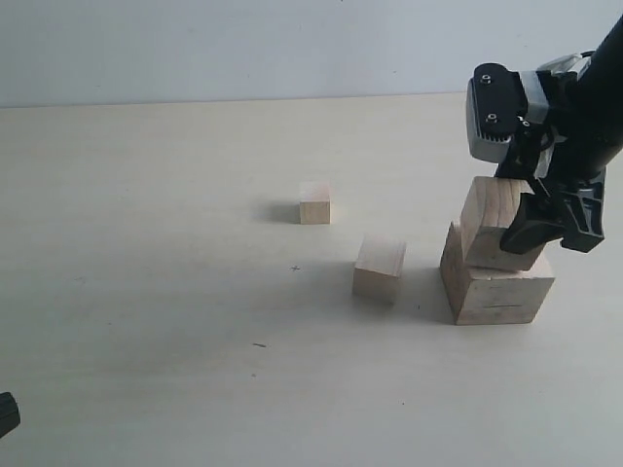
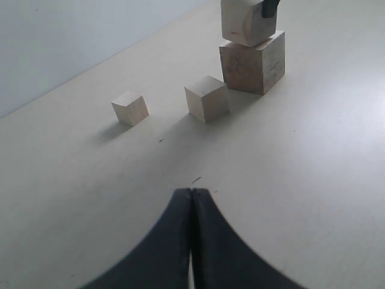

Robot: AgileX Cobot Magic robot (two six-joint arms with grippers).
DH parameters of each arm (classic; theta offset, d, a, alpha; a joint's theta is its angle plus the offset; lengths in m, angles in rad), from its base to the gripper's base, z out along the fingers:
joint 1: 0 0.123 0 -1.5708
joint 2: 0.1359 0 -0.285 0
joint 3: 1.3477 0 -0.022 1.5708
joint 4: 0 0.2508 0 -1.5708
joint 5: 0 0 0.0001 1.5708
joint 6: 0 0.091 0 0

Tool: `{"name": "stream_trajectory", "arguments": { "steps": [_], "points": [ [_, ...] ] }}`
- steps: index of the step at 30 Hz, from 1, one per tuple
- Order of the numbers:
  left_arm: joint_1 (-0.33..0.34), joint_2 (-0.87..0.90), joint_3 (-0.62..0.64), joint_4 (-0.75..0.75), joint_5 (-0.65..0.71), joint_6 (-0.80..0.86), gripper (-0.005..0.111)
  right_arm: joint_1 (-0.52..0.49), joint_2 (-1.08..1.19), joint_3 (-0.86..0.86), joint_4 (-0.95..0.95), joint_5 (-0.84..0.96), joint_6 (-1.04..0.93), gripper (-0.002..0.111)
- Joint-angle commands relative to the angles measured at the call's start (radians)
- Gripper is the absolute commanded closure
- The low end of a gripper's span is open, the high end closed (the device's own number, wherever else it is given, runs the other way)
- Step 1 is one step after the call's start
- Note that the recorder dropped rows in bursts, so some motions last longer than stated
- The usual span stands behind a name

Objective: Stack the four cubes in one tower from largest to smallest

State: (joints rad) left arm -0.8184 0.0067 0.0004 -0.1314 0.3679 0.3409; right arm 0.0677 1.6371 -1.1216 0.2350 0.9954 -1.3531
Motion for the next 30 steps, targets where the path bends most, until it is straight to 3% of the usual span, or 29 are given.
{"name": "stream_trajectory", "arguments": {
  "steps": [1, 10, 30],
  "points": [
    [0.002, -0.007, 0.000, -0.003, -0.006, -0.004, 0.107, -0.005, -0.020, 0.007, -0.006, -0.005, 0.003, 0.058],
    [0.002, -0.007, 0.000, -0.003, -0.006, -0.004, 0.107, -0.005, -0.022, 0.008, -0.062, 0.016, -0.142, 0.060],
    [0.002, -0.007, 0.000, -0.003, -0.006, -0.004, 0.107, 0.002, -0.067, 0.029, -0.021, 0.023, -0.145, 0.060]
  ]
}}
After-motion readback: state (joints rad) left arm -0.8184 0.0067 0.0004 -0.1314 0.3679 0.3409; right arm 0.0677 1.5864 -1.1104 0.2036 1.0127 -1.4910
